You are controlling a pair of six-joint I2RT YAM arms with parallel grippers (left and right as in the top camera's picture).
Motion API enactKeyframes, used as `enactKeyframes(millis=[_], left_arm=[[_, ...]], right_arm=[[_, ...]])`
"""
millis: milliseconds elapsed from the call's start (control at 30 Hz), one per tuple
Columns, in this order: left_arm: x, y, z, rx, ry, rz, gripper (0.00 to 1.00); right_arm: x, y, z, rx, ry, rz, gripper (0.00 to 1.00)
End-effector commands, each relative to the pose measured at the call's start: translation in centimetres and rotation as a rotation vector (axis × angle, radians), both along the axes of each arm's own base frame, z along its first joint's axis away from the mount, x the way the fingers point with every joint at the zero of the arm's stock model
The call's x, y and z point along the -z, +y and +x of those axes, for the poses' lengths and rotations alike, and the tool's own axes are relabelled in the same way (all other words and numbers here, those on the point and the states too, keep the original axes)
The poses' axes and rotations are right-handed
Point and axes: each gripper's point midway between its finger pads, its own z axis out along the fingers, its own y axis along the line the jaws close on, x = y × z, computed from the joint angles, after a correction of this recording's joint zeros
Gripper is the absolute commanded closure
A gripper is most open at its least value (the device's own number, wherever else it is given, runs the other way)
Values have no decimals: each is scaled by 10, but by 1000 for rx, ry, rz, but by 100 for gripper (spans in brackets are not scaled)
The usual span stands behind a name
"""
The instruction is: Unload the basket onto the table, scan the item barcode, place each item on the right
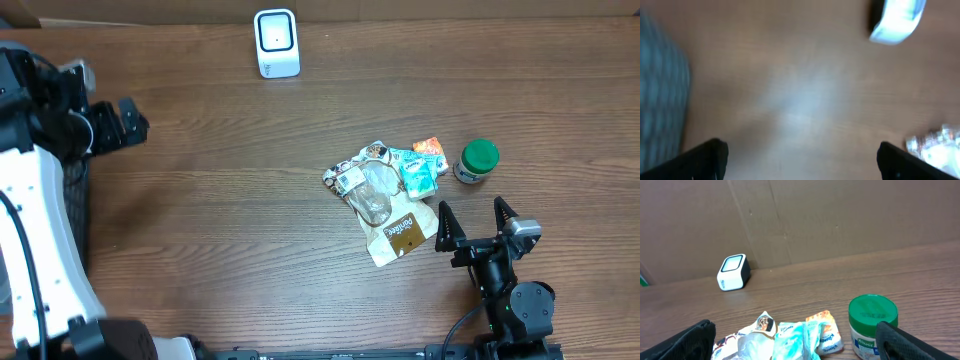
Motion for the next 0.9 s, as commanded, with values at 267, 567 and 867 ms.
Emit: enactKeyframes(millis=[267, 567, 867], left_arm=[[-101, -73, -12, 177, -810, 240, 1], [-79, -85, -85, 151, -1037, 316, 0], [-26, -70, -124, -26, -1124, 392, 1]], right_arm=[[1, -1, 0, 3, -8, 2, 0], [1, -1, 0, 3, -8, 2, 0], [1, -1, 0, 3, -8, 2, 0]])
